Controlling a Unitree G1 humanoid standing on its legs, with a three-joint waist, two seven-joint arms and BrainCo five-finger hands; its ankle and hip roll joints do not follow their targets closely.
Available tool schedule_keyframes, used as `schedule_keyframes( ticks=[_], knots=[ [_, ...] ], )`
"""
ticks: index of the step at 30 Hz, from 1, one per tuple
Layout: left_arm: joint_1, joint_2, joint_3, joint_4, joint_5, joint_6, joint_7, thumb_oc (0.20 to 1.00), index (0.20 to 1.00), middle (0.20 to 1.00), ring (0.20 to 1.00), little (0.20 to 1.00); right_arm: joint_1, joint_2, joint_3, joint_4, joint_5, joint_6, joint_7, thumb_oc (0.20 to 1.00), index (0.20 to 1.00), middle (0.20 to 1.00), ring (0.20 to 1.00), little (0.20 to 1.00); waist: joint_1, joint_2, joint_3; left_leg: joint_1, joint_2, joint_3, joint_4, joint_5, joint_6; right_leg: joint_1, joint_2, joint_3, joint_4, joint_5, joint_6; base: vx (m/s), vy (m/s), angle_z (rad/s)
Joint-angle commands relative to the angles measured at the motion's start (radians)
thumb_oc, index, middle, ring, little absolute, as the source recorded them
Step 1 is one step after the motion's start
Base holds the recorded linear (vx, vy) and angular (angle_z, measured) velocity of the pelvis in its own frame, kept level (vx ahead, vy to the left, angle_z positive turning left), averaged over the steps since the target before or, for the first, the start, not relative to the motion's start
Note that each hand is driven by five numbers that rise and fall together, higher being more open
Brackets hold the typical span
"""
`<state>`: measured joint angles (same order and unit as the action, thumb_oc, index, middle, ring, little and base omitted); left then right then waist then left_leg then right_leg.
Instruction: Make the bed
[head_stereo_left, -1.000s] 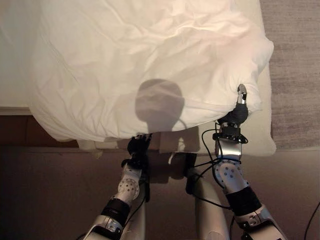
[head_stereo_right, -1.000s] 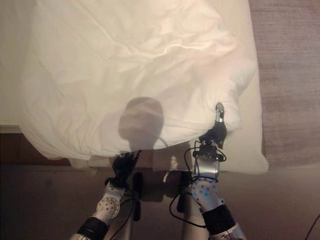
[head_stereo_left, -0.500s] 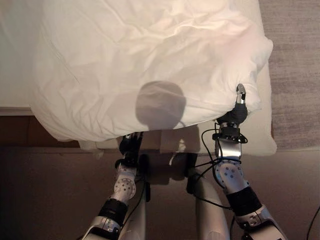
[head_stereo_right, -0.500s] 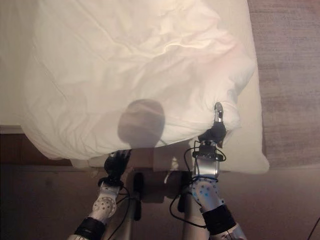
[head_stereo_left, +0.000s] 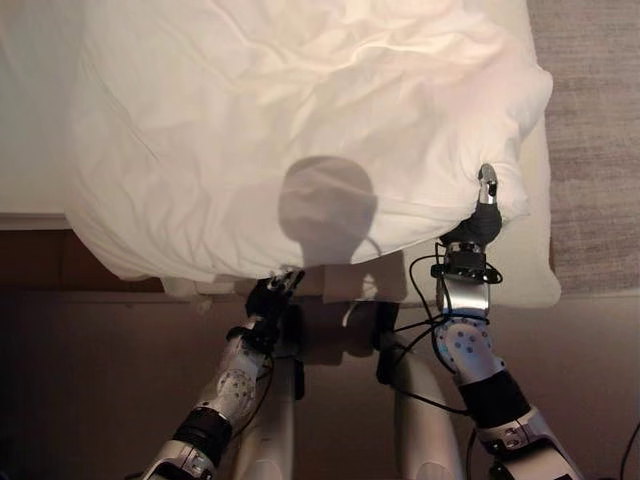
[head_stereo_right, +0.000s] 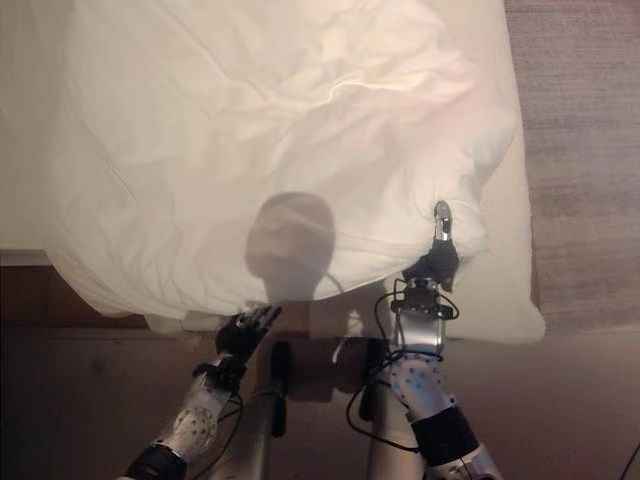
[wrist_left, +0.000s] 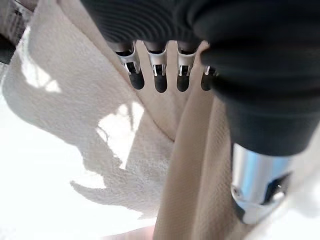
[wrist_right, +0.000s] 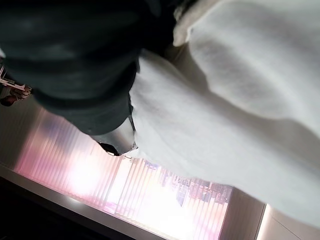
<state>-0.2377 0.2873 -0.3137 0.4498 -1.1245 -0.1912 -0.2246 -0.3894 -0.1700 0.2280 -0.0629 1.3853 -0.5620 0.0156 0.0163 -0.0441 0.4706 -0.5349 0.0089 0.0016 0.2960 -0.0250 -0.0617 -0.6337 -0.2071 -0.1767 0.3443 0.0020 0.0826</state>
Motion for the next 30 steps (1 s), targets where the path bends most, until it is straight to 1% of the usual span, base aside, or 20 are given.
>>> schedule_keyframes(
  ticks=[1,9,13,14,15,16,17,18,19,20,25,30],
  knots=[
    [0.046,0.024,0.001,-0.108,0.035,-0.010,-0.049,1.000,1.000,1.000,1.000,1.000,-0.006,-0.033,-0.046,-0.137,-0.084,-0.008,0.088,0.200,0.200,0.200,0.200,0.200,-0.008,0.017,-0.069,-0.046,-0.055,0.011,0.010,0.017,0.059,0.025,0.038,0.031,-0.003,0.045,0.043,0.00,0.000,0.00],
    [0.045,0.052,0.022,-0.134,0.057,-0.019,-0.054,1.000,1.000,1.000,1.000,1.000,0.003,-0.037,-0.055,-0.134,-0.077,0.000,0.099,0.200,0.200,0.200,0.200,0.200,-0.008,0.020,-0.070,-0.051,-0.056,0.009,0.012,0.017,0.058,0.020,0.036,0.030,0.001,0.044,0.043,0.00,0.000,0.00],
    [0.036,0.090,0.015,-0.168,0.084,-0.018,-0.074,1.000,1.000,1.000,1.000,1.000,0.012,-0.043,-0.055,-0.133,-0.072,0.013,0.112,0.200,0.200,0.200,0.200,0.200,-0.010,0.023,-0.071,-0.048,-0.056,0.010,0.008,0.019,0.057,0.022,0.038,0.032,-0.003,0.046,0.045,0.00,0.000,0.00],
    [0.036,0.111,0.004,-0.185,0.103,-0.016,-0.079,1.000,1.000,1.000,1.000,1.000,0.013,-0.044,-0.055,-0.131,-0.070,0.016,0.115,0.200,0.200,0.200,0.200,0.200,-0.010,0.023,-0.070,-0.049,-0.055,0.012,0.010,0.019,0.056,0.022,0.039,0.032,-0.003,0.046,0.045,0.00,0.000,0.00],
    [0.036,0.111,0.004,-0.185,0.103,-0.016,-0.079,1.000,1.000,1.000,1.000,1.000,0.013,-0.044,-0.055,-0.131,-0.070,0.016,0.115,0.200,0.200,0.200,0.200,0.200,-0.010,0.023,-0.070,-0.048,-0.055,0.012,0.010,0.019,0.056,0.022,0.039,0.032,-0.003,0.046,0.045,0.00,0.000,0.00],
    [0.041,0.154,-0.005,-0.202,0.136,-0.017,-0.081,1.000,1.000,1.000,1.000,1.000,0.019,-0.049,-0.052,-0.130,-0.067,0.022,0.118,0.200,0.200,0.200,0.200,0.200,-0.011,0.025,-0.068,-0.051,-0.055,0.013,0.015,0.018,0.057,0.020,0.040,0.035,0.002,0.045,0.044,0.00,0.000,0.00],
    [0.042,0.154,-0.005,-0.203,0.136,-0.017,-0.081,1.000,1.000,1.000,1.000,1.000,0.019,-0.049,-0.052,-0.130,-0.067,0.022,0.118,0.200,0.200,0.200,0.200,0.200,-0.011,0.024,-0.068,-0.051,-0.055,0.013,0.015,0.018,0.057,0.019,0.040,0.035,0.002,0.045,0.044,0.00,0.000,0.00],
    [0.042,0.186,-0.017,-0.222,0.178,-0.026,-0.075,1.000,1.000,1.000,1.000,1.000,0.023,-0.050,-0.053,-0.129,-0.069,0.023,0.116,0.200,0.200,0.200,0.200,0.200,-0.011,0.026,-0.067,-0.051,-0.054,0.014,0.016,0.018,0.056,0.020,0.039,0.035,0.002,0.046,0.044,0.00,0.000,0.00],
    [0.049,0.239,-0.027,-0.245,0.226,-0.035,-0.069,1.000,1.000,1.000,1.000,1.000,0.024,-0.050,-0.047,-0.126,-0.069,0.022,0.110,0.200,0.200,0.200,0.200,0.200,-0.010,0.026,-0.065,-0.050,-0.054,0.015,0.016,0.017,0.057,0.021,0.039,0.036,0.001,0.045,0.044,0.00,0.000,0.00],
    [0.049,0.249,-0.029,-0.249,0.232,-0.040,-0.067,1.000,1.000,1.000,1.000,1.000,0.024,-0.051,-0.043,-0.123,-0.068,0.021,0.106,0.200,0.200,0.200,0.200,0.200,-0.011,0.026,-0.065,-0.050,-0.055,0.015,0.017,0.017,0.057,0.021,0.039,0.037,0.001,0.045,0.044,0.00,0.000,0.00],
    [0.035,0.234,-0.040,-0.240,0.246,-0.039,-0.056,1.000,1.000,1.000,1.000,1.000,0.019,-0.045,-0.036,-0.127,-0.066,0.019,0.094,0.200,0.200,0.200,0.200,0.200,-0.014,0.023,-0.064,-0.053,-0.054,0.019,0.022,0.015,0.059,0.018,0.040,0.042,0.003,0.046,0.045,0.00,0.000,0.00],
    [0.028,0.235,-0.092,-0.220,0.274,-0.023,-0.058,1.000,1.000,1.000,1.000,1.000,0.017,-0.046,-0.030,-0.129,-0.069,0.018,0.089,0.200,0.200,0.200,0.200,0.200,-0.016,0.021,-0.064,-0.054,-0.053,0.021,0.026,0.013,0.059,0.016,0.041,0.043,0.006,0.046,0.045,0.00,0.000,0.00]
  ],
)
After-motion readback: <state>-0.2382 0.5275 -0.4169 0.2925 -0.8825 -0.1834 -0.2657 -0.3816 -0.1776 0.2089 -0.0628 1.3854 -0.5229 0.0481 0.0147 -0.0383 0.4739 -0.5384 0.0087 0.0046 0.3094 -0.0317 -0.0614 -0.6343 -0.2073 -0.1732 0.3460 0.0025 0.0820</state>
